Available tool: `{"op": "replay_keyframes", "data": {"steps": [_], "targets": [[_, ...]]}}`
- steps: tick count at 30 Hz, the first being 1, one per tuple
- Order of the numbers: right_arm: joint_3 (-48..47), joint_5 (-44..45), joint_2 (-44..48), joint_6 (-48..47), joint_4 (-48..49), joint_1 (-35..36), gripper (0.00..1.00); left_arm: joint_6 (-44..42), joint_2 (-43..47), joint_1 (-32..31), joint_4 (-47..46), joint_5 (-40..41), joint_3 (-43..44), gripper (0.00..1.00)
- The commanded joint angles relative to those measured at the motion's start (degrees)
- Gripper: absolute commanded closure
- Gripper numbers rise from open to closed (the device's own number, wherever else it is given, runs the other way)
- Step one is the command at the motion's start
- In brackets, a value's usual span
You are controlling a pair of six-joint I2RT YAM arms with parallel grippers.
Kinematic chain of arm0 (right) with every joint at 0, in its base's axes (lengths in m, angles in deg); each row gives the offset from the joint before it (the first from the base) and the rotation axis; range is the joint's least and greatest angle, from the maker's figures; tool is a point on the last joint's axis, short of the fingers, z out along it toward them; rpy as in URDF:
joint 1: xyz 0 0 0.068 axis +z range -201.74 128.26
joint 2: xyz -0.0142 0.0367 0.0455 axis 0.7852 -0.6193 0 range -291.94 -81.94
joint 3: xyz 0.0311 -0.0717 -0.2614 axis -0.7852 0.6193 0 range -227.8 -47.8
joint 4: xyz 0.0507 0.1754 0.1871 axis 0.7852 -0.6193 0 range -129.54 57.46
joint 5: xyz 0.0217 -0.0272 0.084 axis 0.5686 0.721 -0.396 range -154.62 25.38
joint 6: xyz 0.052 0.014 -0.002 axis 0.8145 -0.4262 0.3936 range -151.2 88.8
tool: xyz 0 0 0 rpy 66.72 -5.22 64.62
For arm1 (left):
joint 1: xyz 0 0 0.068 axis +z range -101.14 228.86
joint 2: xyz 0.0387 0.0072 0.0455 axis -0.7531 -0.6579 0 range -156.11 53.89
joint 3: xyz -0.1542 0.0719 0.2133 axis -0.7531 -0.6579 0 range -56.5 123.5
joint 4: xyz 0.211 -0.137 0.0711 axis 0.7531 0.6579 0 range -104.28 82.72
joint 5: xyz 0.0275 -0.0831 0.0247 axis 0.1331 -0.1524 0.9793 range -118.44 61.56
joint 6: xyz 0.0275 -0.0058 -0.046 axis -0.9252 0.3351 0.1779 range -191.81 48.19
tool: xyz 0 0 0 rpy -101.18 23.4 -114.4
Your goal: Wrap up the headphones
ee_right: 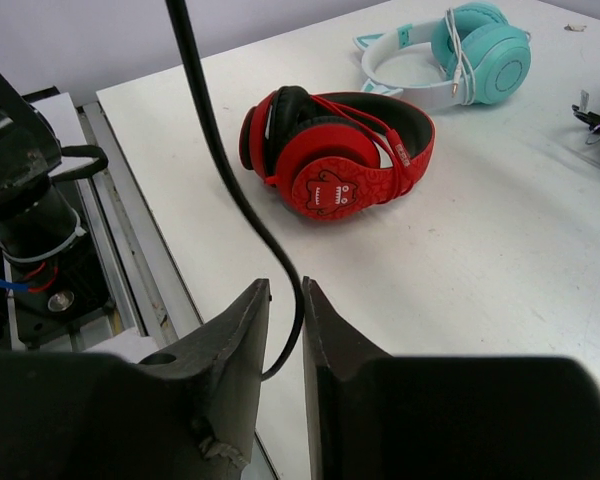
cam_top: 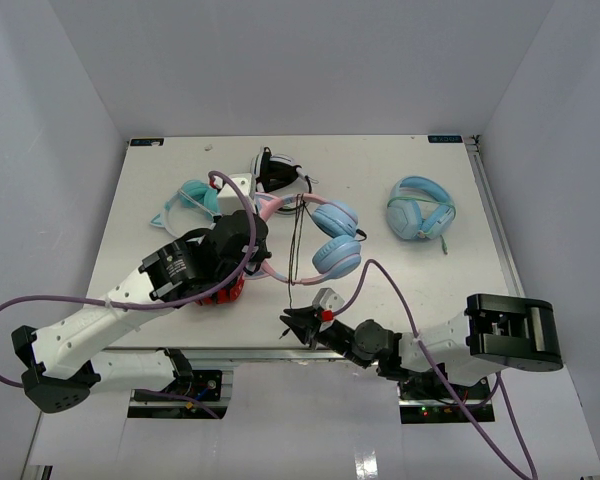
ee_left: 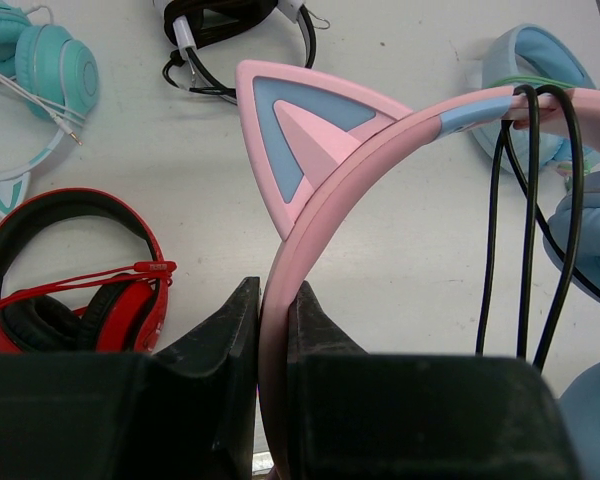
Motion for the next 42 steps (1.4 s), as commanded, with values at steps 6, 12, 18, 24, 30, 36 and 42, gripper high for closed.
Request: {"op": "replay_keyframes", "data": {"steps": [6,12,18,24,30,36,42], "targets": [[1.3,1.5,-4.9,-0.9,20.5,0.3,0.72,2.6,2.6,0.2,-4.8,-0.3,1.6,1.00],[1.8,1.5,-7.3,-1.5,25.4,0.3,0.76,2.9,3.4,0.2,-5.3,-0.5,0.9,1.00],[2.8,3.1,-7.9,-1.8,27.7,0.3,0.90,1.2,5.3,0.2,-7.9,-5.7,-0.4,1.00],[11.3,6.0,-3.8,-1.9,35.8,0.2,0.92,-7.3,8.2,0.2,-12.7,-19.8,-0.3,1.00],[19.2,3.5,7.5,-5.0,35.7,0.3,0.92,-16.0,8.1,0.2,-13.1,-34.6,2.7,1.00],[21.6,5.5,29.7,-6.9,15.7,0.3,0.92,-28.9,5.5,0.2,-12.6,-49.1,2.9,1.00],[19.4,8.0,54.3,-5.4,-11.5,0.3,0.92,-42.3,3.1,0.3,-10.4,-60.3,2.9,1.00]]}}
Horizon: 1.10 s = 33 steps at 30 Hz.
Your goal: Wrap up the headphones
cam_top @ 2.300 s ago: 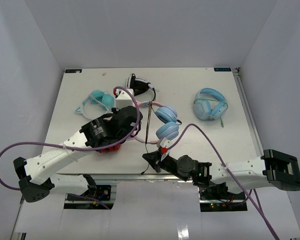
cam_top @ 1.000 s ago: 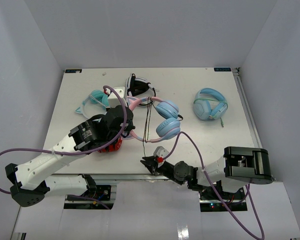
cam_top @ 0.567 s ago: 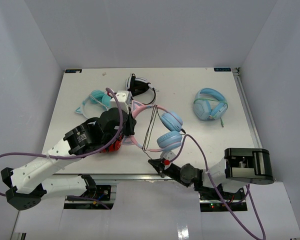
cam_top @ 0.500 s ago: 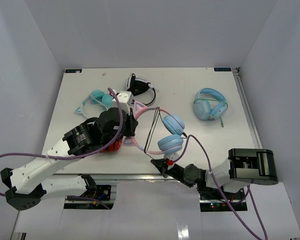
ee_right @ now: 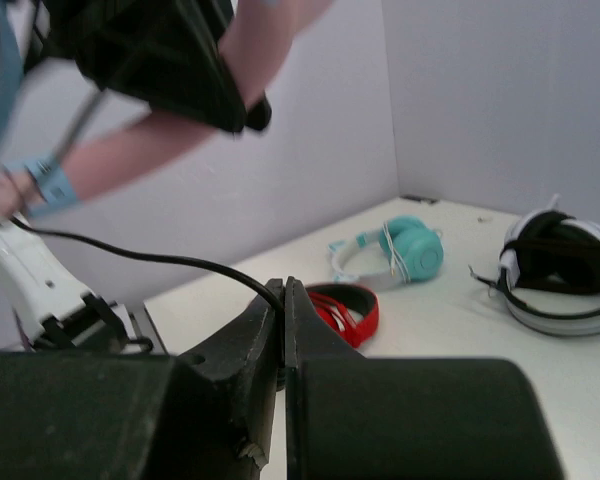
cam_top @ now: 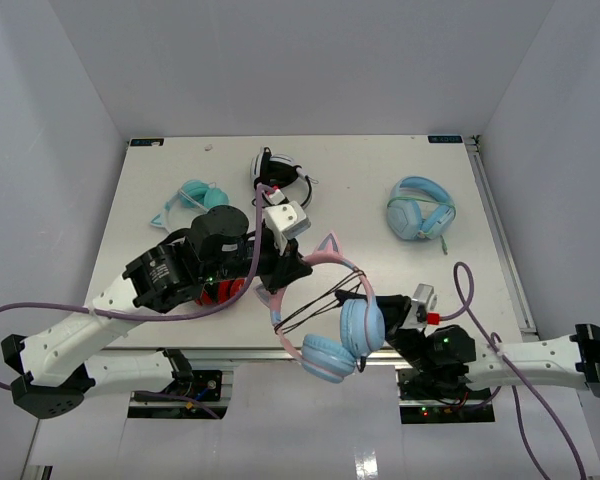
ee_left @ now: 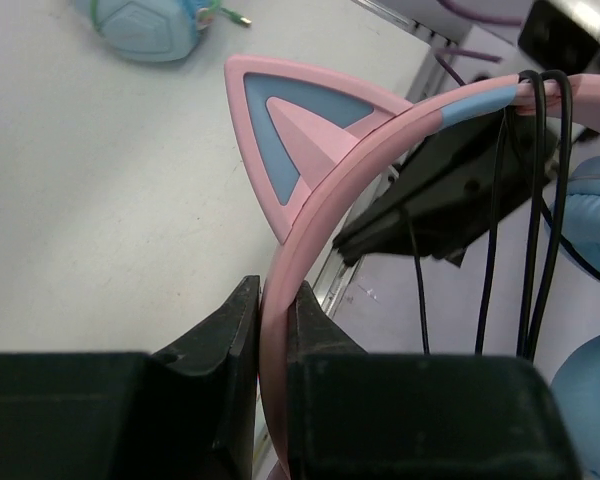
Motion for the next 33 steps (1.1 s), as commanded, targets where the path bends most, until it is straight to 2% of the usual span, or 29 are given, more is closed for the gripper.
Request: {"op": "replay_keyframes", "data": {"steps": [1,4,6,10,17,20,24,27,33], "targets": [[5.0,5.8,18.2,1.7,-18.4,0.2,0.92,-13.4,-0.4,0.0,-0.7,-10.6,1.8,1.00],[0.0,8.2,23.8,4.3,-35.0,0.2,0.92,-21.1,-2.3,0.1,1.0,-7.3,1.1,1.00],[-1.6,10.8,25.8,7.2,-40.9,0.2,0.92,-24.6,-4.0,0.2,0.9,-4.4,0.0,1.00],[-3.5,15.5,23.7,13.2,-49.1,0.2,0.92,-32.0,-7.6,0.3,-0.2,-3.1,-2.0,1.00],[-9.8,20.0,18.0,20.2,-63.6,0.1,0.92,-54.9,-9.3,0.8,-3.2,-6.3,-10.4,1.00],[-11.4,20.1,18.2,21.7,-68.0,0.1,0.92,-57.8,-11.0,3.2,-3.5,-7.0,-11.0,1.00],[-13.3,19.5,21.3,23.1,-72.0,0.1,0.92,-60.7,-16.5,9.8,-3.3,-11.0,-9.9,1.00],[-14.3,22.1,21.6,22.1,-74.8,0.1,0.92,-62.7,-20.1,13.4,-4.2,-13.9,-10.0,1.00],[-15.1,28.9,17.3,22.6,-74.7,-0.1,0.92,-65.4,-23.9,17.3,-10.1,-14.8,-11.7,1.00]]}}
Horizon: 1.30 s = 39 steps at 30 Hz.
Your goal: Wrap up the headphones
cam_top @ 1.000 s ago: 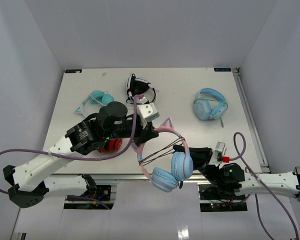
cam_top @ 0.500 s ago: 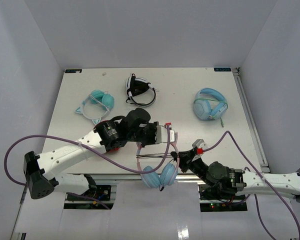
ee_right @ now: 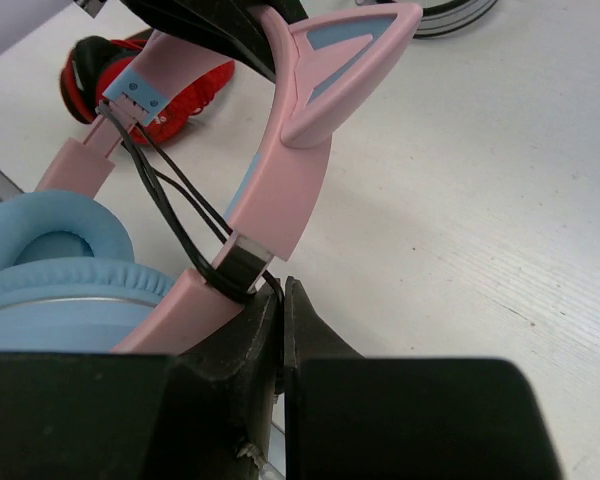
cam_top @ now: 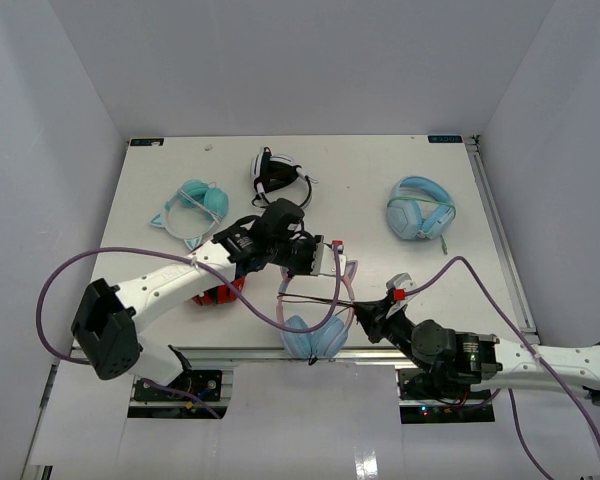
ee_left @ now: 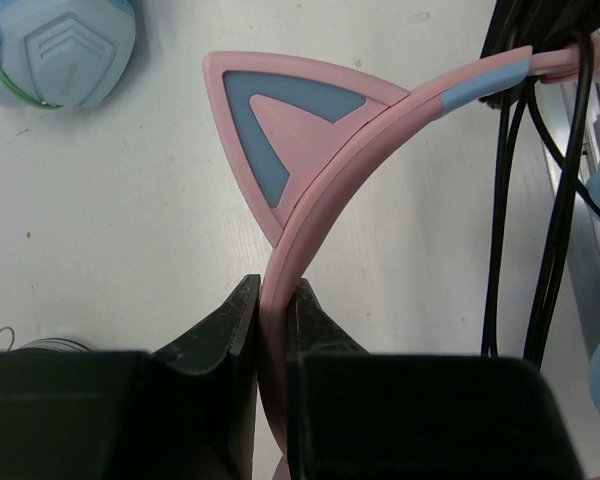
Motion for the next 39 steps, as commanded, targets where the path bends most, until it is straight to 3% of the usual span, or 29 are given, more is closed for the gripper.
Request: {"op": "replay_keyframes", "data": {"steps": [1,8,12,16,23,32,36,39], "targets": [[-4.5,13.9,-3.5,1.1,-1.2,-0.7,0.92,-7.3,-1.7,5.9,2.0,6.0,-1.2,1.00],[-7.1,20.7,-12.1,0.8,0.5,-4.5,0.92,-9.6,-7.1,7.6,-2.1,8.8,-2.5,1.00],[-5.6,8.0,-15.1,-7.8,12.8,-14.4,0.92,-10.8,-8.1,9.7,-7.9,5.0,-6.9,1.00],[-4.7,3.0,-18.8,-8.7,16.4,-22.4,0.92,-11.3,-9.6,10.5,-10.7,4.9,-7.4,1.00],[-4.6,-6.7,-25.9,-10.5,23.2,-31.4,0.92,-11.7,-15.2,10.7,-10.4,6.8,-3.5,1.00],[-4.8,-10.3,-34.2,-9.5,27.0,-36.2,0.92,-10.2,-22.6,10.9,-10.1,9.3,1.3,0.99],[-4.5,-12.6,-36.3,-9.1,28.5,-39.5,0.92,-9.8,-24.7,10.9,-9.9,8.5,2.6,0.83],[-3.4,-12.8,-38.3,-8.7,30.9,-41.3,0.92,-8.7,-24.9,10.8,-10.1,6.8,2.9,0.77]]}}
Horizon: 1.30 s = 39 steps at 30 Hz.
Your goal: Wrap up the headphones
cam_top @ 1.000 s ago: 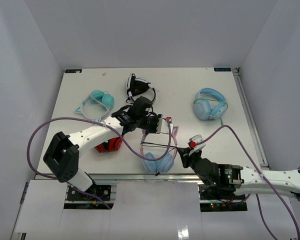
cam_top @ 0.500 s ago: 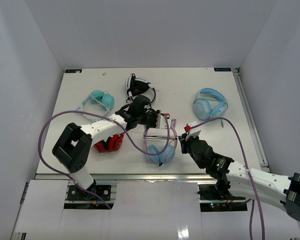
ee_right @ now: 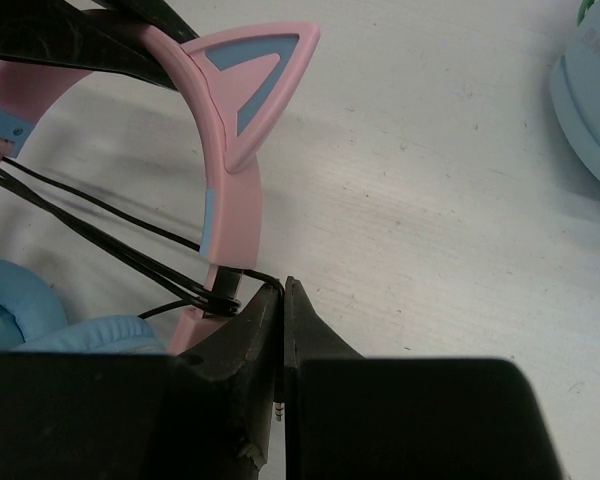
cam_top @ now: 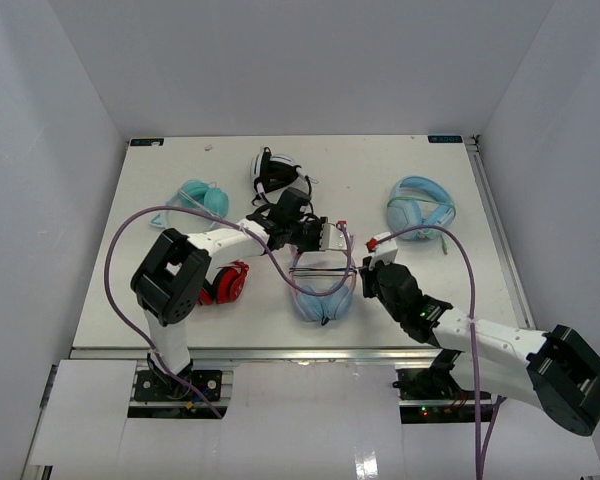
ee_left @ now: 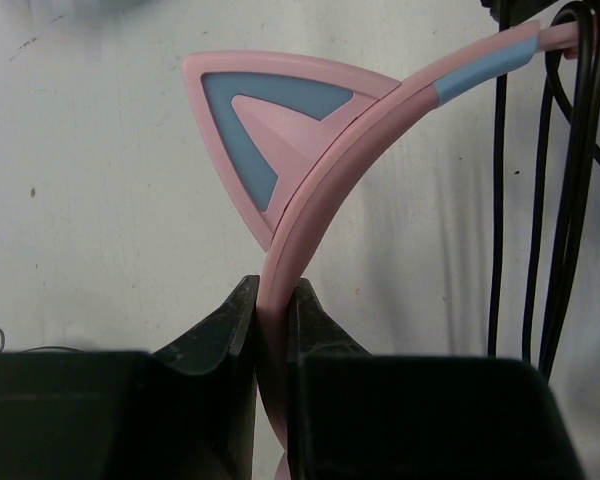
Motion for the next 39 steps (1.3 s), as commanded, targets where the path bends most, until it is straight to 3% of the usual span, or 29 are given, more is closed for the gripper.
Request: {"op": "replay_keyframes", "data": {"steps": [1,6,16,21,32,35,39], "targets": [[0.2,6.1,-1.0,-0.8,10.4,-4.1,0.92,-3.2,-1.7,2.8,7.9,5.9,-0.9,0.75],[0.2,3.5,-3.0,-0.5,12.1,-6.0,0.92,-2.2,-2.5,2.7,7.0,6.0,-1.3,0.66],[0.4,0.6,-8.7,0.0,14.8,-8.4,0.91,-2.5,-3.9,2.1,5.9,5.1,-0.6,0.60],[-0.5,-0.6,-11.6,0.0,15.6,-9.4,0.90,-2.9,-2.9,2.1,4.9,4.2,-1.2,0.41],[-1.5,-4.1,-17.2,-0.3,18.2,-13.0,0.88,-1.6,0.9,2.2,0.1,0.9,-2.8,0.33],[-1.8,-5.1,-18.0,-0.4,18.8,-14.0,0.84,-1.3,2.0,2.1,-0.9,0.6,-3.2,0.29],[-2.3,-7.4,-19.7,-0.3,20.1,-16.0,0.70,-0.8,3.8,2.1,-2.5,-0.1,-3.9,0.17]]}}
